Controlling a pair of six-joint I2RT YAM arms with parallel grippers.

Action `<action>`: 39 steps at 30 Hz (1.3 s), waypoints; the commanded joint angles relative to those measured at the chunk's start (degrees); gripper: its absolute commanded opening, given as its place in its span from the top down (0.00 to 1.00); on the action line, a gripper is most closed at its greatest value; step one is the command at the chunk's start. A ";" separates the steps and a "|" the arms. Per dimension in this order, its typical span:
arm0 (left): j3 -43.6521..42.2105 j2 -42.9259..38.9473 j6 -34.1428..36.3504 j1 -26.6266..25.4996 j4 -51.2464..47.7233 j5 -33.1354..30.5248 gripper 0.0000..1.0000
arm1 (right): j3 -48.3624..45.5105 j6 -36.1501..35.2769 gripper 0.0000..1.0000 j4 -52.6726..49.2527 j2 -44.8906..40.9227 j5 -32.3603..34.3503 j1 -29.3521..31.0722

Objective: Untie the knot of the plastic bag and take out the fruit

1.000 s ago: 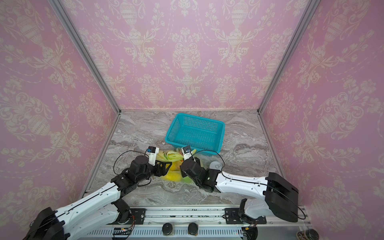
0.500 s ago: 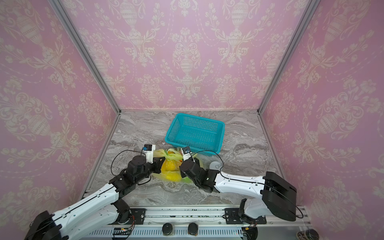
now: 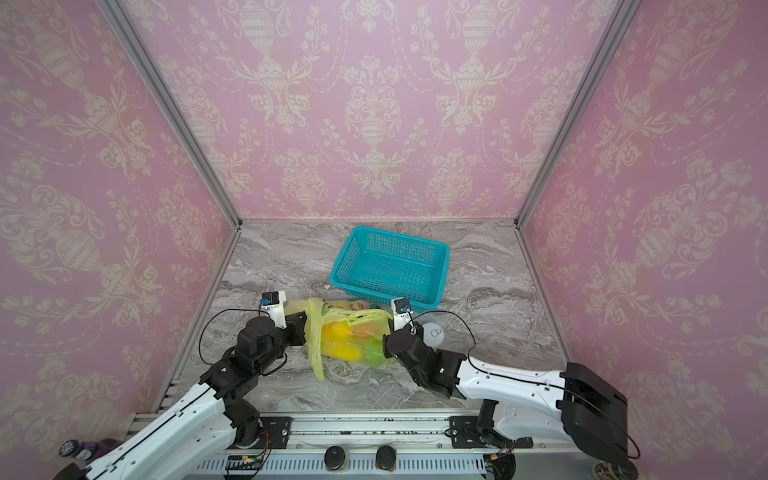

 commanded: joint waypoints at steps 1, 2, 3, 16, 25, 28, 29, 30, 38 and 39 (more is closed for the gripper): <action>-1.91 -0.19 -1.92 3.73 -0.51 3.16 1.00 | -2.58 2.90 1.00 0.54 -2.08 2.46 -0.70; -2.23 -0.20 -2.16 4.48 -0.03 4.17 1.00 | -3.22 2.90 1.00 0.91 -2.57 2.44 -0.81; -2.30 -0.23 -2.27 4.80 -0.02 4.47 1.00 | -3.73 4.49 1.00 1.19 -2.83 2.35 -0.92; -3.03 -1.56 -2.06 5.09 2.62 10.77 1.00 | -3.37 -3.10 0.45 0.84 -6.66 -0.75 -0.54; -3.39 -2.74 -2.18 5.18 2.71 11.73 1.00 | 5.82 -13.98 0.10 -8.62 -4.75 2.73 5.40; -3.38 -2.74 -2.10 5.18 2.62 11.84 1.00 | 9.44 -15.40 0.09 -10.19 -0.02 3.57 6.45; -3.38 -2.75 -2.02 5.18 2.62 11.84 1.00 | 10.75 -15.62 0.09 -10.68 1.74 3.61 6.52; -3.38 -2.74 -2.01 5.13 2.58 11.93 1.00 | 11.98 -15.64 0.10 -11.38 3.37 3.71 6.55; -3.08 -3.11 -1.56 5.24 1.48 11.93 1.00 | 19.93 -13.90 0.51 -14.40 13.93 5.75 6.04; -3.04 -3.27 -1.52 5.23 1.39 11.84 1.00 | 20.24 -13.72 0.58 -14.28 14.20 5.36 5.86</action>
